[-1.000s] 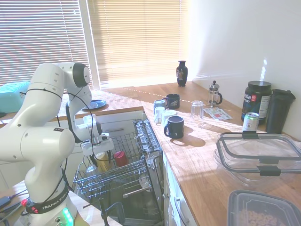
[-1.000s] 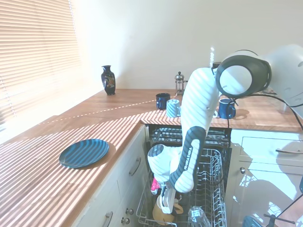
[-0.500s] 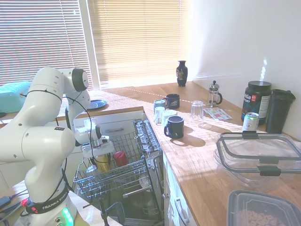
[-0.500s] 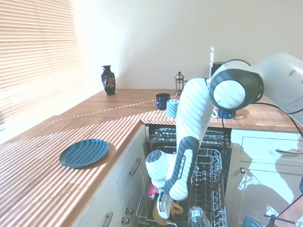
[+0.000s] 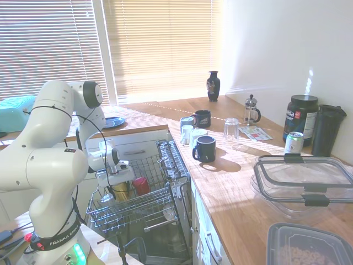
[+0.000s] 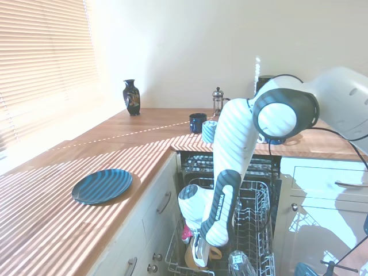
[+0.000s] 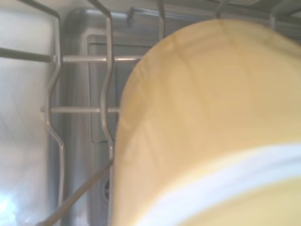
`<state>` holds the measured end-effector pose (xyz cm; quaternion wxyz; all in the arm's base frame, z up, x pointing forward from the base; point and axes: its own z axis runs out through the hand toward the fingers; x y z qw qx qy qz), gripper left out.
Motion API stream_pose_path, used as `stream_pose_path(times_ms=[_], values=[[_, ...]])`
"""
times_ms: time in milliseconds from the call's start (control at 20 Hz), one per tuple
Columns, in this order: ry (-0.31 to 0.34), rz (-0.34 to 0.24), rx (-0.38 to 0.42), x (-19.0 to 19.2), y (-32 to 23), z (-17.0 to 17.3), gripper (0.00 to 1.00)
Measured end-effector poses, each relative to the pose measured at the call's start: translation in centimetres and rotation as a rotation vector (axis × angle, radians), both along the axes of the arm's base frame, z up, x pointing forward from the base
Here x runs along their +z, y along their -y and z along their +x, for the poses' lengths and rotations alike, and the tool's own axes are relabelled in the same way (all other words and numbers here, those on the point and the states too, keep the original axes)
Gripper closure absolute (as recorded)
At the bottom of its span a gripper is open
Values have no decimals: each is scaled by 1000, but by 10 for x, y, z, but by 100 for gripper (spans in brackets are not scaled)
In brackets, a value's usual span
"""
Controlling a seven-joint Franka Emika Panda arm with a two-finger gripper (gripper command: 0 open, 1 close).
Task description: Remove a mug cup out of the dishwasher
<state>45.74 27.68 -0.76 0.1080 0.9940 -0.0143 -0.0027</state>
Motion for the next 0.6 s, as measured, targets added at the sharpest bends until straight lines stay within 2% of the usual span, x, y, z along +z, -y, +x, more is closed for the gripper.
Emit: stream_pose_path(times_ms=[400,600], values=[[4,1,-10,0,-2,0,100],[-3,-18,-5,-2,4,-5,100]])
